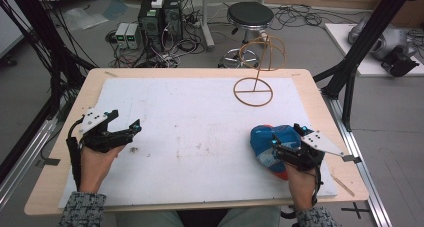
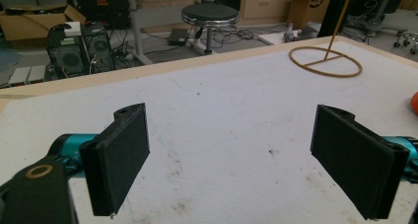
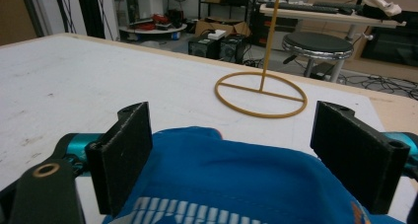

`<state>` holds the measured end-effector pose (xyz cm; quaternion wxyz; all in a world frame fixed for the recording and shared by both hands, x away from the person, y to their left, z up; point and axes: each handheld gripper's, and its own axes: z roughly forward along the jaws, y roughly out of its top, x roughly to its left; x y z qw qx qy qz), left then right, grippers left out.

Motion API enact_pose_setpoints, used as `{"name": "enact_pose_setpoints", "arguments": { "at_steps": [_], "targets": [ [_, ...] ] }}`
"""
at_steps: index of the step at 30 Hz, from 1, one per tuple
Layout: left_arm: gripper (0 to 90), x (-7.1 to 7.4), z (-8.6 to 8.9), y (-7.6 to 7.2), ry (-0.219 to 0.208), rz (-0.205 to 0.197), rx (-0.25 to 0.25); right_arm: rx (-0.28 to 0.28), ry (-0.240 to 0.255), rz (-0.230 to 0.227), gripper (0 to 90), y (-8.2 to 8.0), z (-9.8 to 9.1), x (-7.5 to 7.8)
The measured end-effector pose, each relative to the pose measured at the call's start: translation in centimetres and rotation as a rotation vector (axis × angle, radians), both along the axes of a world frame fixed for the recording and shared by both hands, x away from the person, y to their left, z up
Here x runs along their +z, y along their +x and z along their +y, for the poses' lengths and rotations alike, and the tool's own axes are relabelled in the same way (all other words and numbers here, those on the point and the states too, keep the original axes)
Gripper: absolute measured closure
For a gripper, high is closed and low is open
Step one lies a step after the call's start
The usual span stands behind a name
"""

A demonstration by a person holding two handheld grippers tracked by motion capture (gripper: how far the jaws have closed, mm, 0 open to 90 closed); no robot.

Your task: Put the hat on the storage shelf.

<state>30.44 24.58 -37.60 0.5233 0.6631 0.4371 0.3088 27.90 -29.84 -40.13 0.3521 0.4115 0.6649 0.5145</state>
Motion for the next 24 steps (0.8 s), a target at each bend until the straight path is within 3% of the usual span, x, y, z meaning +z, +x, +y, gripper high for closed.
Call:
{"name": "enact_pose_setpoints", "arguments": {
  "at_steps": [9, 15, 24],
  "targets": [
    [15.2, 0.2, -0.3, 0.4, -0.005, -0.001, -0.011, 0.014, -0.101, 0.03, 21.7, -0.9, 1.2, -0.2],
    [15.5, 0.0, -0.6, 0.4, -0.001, 0.006, -0.016, 0.01, -0.13, 0.042, 31.3, -0.7, 1.0, -0.4],
    [15.7, -0.2, -0.4, 0.2, -0.001, 0.012, -0.01, 0.029, -0.234, 0.063, 48.1, -0.3, 1.8, -0.6]
  ]
}}
